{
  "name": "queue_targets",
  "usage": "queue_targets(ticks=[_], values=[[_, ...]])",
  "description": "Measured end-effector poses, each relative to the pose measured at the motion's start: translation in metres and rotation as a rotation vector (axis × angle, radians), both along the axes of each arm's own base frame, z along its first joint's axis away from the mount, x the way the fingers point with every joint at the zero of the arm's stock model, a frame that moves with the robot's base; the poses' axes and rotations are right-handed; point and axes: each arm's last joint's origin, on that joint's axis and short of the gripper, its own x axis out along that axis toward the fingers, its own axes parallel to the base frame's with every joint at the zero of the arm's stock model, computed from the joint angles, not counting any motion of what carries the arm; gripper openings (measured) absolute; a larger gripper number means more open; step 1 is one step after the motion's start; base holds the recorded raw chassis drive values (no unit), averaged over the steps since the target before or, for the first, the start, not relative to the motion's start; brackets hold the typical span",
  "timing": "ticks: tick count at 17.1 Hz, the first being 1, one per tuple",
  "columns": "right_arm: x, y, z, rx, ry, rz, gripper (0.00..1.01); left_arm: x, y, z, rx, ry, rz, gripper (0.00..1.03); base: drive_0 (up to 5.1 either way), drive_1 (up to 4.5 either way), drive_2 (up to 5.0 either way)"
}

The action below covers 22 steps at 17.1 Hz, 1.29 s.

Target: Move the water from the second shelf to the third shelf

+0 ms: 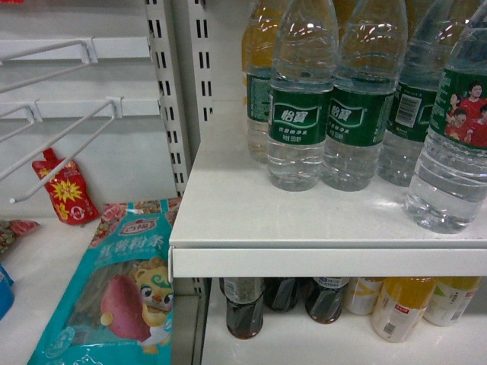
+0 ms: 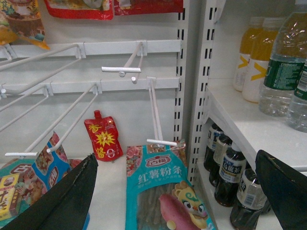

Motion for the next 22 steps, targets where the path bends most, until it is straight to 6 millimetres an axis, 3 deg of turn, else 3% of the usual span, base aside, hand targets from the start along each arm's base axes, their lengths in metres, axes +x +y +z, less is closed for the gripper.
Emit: queue_targets(ticks=[22], values=[[0.0, 0.0, -0.0003, -0.002, 0.003, -0.001, 0.98, 0.0, 0.0, -0.0004, 0.0, 0.004, 0.0, 0.98, 0.0, 0.0, 0.0]])
